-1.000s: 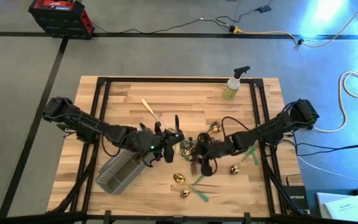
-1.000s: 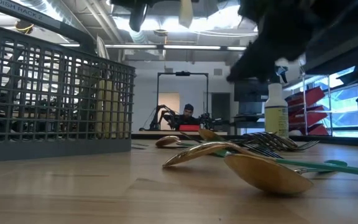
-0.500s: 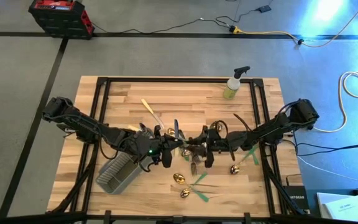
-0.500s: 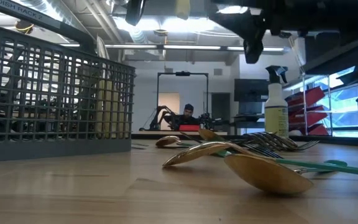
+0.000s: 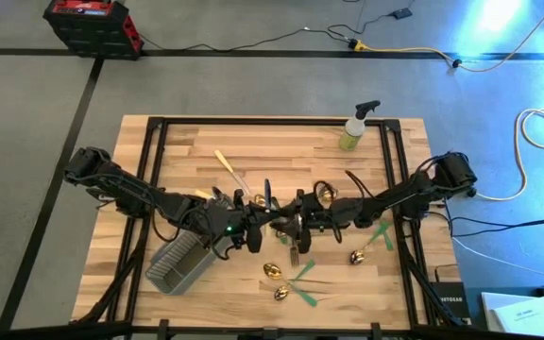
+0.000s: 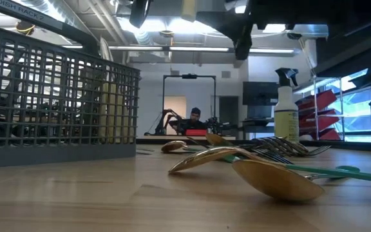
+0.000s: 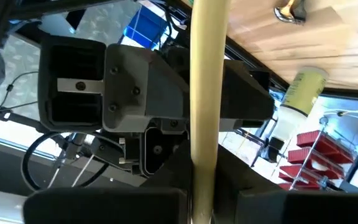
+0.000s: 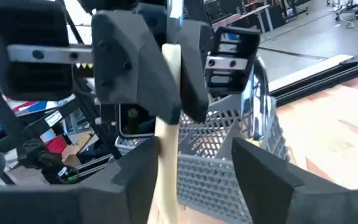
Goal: Sort silverware
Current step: Put the table knife into the silverware tray
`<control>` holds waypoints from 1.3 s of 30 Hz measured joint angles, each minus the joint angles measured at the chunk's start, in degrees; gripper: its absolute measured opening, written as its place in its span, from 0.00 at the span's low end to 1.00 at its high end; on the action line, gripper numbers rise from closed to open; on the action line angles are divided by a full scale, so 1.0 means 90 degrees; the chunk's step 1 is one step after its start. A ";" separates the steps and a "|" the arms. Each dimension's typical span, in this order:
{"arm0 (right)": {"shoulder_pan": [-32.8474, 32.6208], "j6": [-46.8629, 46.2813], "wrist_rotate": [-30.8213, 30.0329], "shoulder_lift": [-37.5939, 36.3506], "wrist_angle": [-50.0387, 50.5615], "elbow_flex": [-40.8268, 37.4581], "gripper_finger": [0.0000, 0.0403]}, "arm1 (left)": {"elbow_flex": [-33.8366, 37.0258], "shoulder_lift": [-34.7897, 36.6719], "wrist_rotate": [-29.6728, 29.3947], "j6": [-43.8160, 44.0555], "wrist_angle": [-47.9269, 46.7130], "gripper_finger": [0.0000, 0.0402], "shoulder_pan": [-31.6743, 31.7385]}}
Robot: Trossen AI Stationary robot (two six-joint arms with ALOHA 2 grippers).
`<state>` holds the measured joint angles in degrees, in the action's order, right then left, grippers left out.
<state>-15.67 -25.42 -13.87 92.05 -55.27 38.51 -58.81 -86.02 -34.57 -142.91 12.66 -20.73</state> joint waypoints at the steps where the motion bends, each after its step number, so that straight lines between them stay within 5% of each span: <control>1: 0.0008 -0.0003 -0.0002 0.0000 -0.0029 0.0007 0.49 | 0.0000 0.0000 0.0003 0.0000 0.0006 0.03 0.0002; 19: -0.0003 0.0235 0.0618 0.0000 0.0836 0.0749 0.50 | 0.0000 0.0000 0.0036 -0.0001 0.0004 0.03 0.0011; 24: 0.0006 0.0375 0.0785 0.0153 0.0653 0.0756 0.39 | 0.0003 0.0000 0.0068 -0.0002 0.0071 0.03 0.0009; 31: 0.0039 0.0260 0.1005 0.0505 0.0290 0.0759 0.07 | 0.0005 0.0000 0.0055 -0.0083 0.0143 0.03 0.0011; 39: 0.0055 0.0374 0.1110 0.0508 0.0193 0.0756 0.06 | 0.0005 0.0000 0.0064 0.0196 0.0188 0.09 0.0011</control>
<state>-15.18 -22.05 -3.88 96.62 -53.54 45.32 -58.76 -86.02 -34.00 -141.15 14.35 -20.62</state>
